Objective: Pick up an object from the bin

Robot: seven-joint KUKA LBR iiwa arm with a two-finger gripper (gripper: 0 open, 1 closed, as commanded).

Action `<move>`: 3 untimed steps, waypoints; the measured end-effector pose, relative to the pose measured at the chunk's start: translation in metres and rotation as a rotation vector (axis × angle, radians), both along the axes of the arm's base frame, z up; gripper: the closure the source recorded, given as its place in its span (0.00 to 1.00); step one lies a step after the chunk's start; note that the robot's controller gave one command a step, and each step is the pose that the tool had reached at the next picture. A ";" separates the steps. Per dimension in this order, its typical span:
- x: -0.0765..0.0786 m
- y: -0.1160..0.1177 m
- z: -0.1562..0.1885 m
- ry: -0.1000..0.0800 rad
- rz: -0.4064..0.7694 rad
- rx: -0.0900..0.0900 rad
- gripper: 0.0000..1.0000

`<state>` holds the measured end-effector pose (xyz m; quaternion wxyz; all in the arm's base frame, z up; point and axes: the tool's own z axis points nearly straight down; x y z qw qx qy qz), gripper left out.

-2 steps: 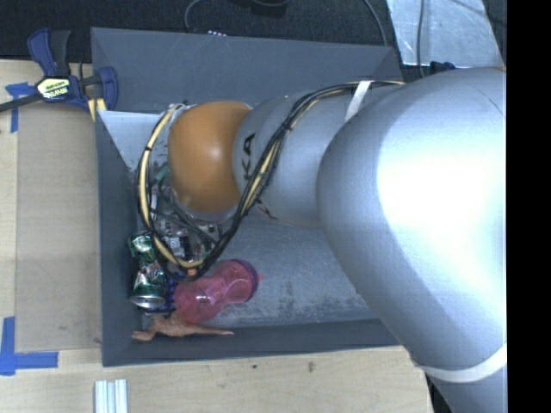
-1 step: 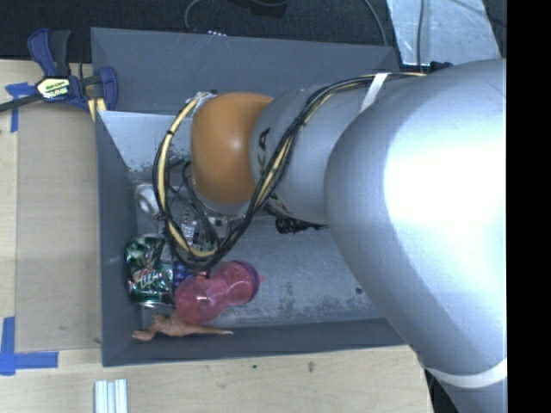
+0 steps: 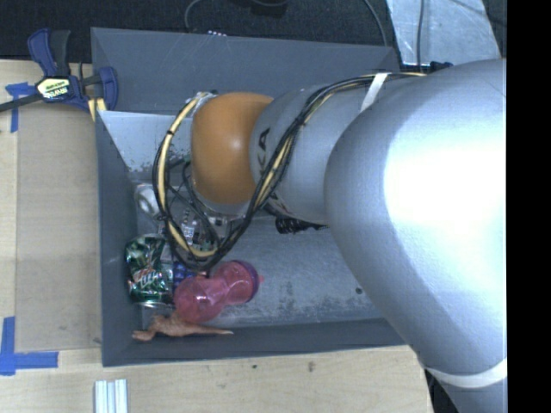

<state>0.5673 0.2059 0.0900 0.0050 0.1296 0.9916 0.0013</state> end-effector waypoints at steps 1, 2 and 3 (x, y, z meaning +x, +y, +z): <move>-0.005 0.000 0.035 0.008 -0.033 -0.003 1.00; -0.003 -0.001 0.058 0.001 -0.045 0.001 1.00; 0.009 0.005 0.064 -0.006 -0.087 0.001 1.00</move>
Offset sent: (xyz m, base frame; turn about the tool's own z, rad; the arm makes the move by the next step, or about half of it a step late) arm 0.0121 -0.0520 0.0918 -0.4181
